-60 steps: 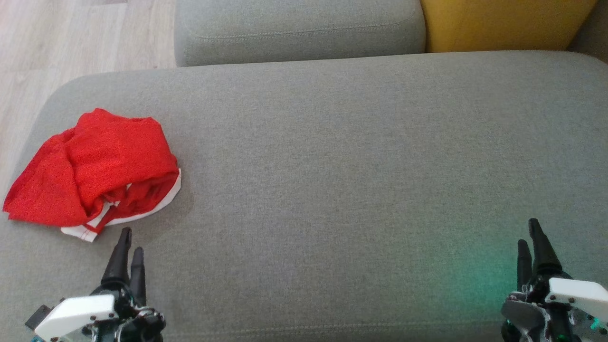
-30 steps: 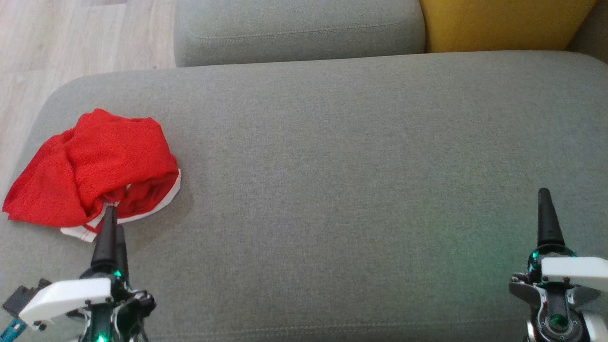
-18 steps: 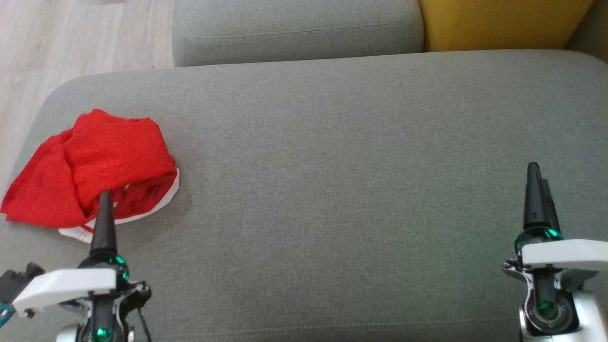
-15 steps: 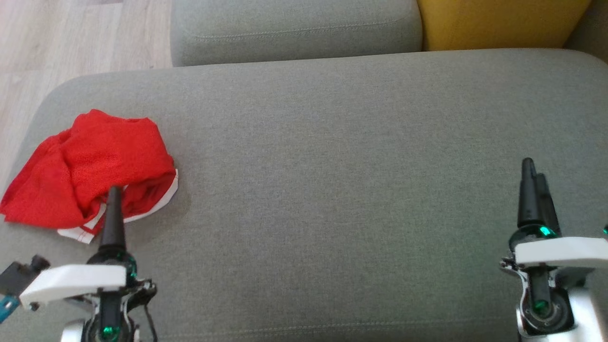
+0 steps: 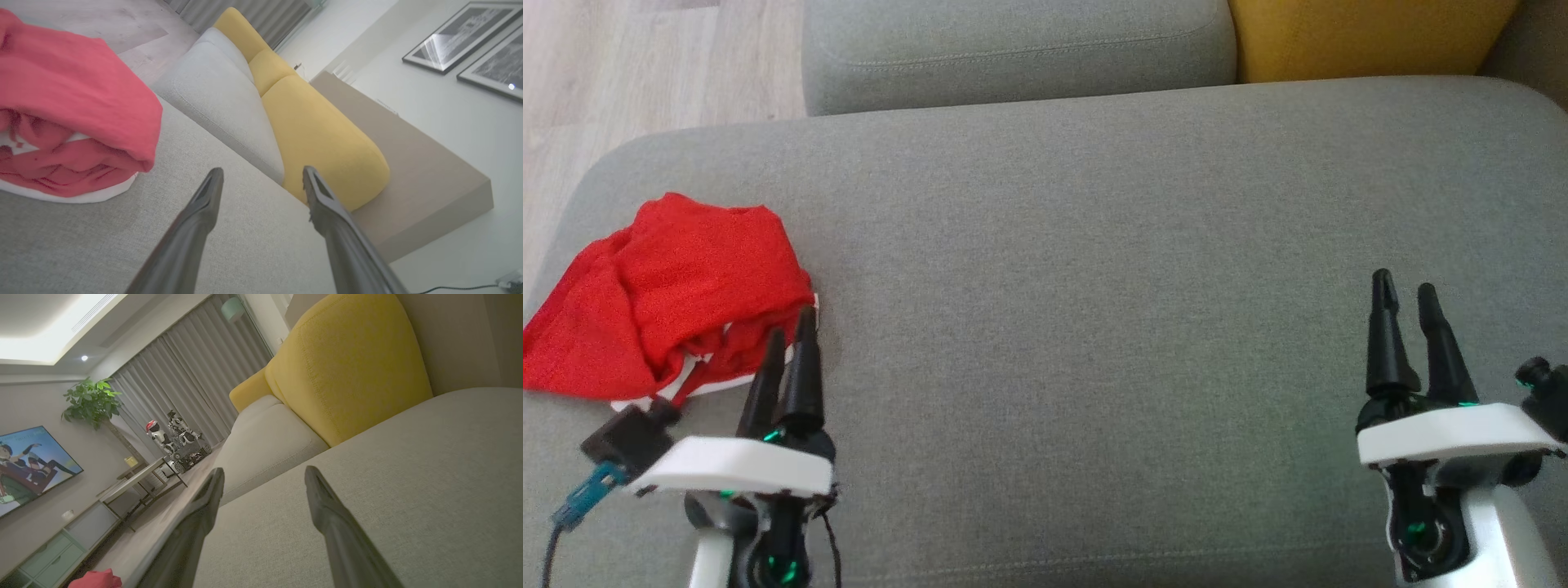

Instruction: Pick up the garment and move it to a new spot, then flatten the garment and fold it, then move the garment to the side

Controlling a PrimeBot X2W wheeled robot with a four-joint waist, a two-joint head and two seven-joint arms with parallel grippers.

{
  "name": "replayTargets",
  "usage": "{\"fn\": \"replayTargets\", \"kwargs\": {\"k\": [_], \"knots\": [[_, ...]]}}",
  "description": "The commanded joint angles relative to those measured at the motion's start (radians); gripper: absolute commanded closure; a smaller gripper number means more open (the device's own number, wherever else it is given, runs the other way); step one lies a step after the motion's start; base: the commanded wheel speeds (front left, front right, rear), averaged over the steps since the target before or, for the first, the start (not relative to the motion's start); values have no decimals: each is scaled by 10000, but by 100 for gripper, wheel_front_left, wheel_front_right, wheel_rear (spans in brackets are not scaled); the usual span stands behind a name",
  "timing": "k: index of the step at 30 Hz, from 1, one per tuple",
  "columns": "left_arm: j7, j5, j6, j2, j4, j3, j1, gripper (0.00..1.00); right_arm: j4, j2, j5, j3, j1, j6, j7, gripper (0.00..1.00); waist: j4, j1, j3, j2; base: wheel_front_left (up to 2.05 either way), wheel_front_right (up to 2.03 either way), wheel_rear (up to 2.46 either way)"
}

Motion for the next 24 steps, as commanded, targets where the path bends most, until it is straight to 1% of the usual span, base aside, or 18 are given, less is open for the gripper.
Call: {"fn": "replayTargets", "kwargs": {"k": [1, 4, 10, 24], "knots": [[-124, 585, 86, 121, -438, 26, -615, 0, -354, -67, -522, 209, -535, -4, -153, 0, -12, 0, 10, 0, 0, 0, 0], [-211, 1414, 140, 124, -406, -201, -641, 0, -389, -68, -1100, 253, -590, -4, -241, 0, -38, 0, 32, 0, 0, 0, 0], [-387, 2690, 345, 216, -402, -577, -713, 0, -471, -72, -2112, 328, -624, -5, -418, 0, -77, 0, 56, 0, 0, 0, 0], [-796, 4740, 1277, 654, -337, -1513, -873, 0, -525, -79, -4149, 551, -642, -5, -831, 0, -92, 0, 37, 0, 0, 0, 0]]}}
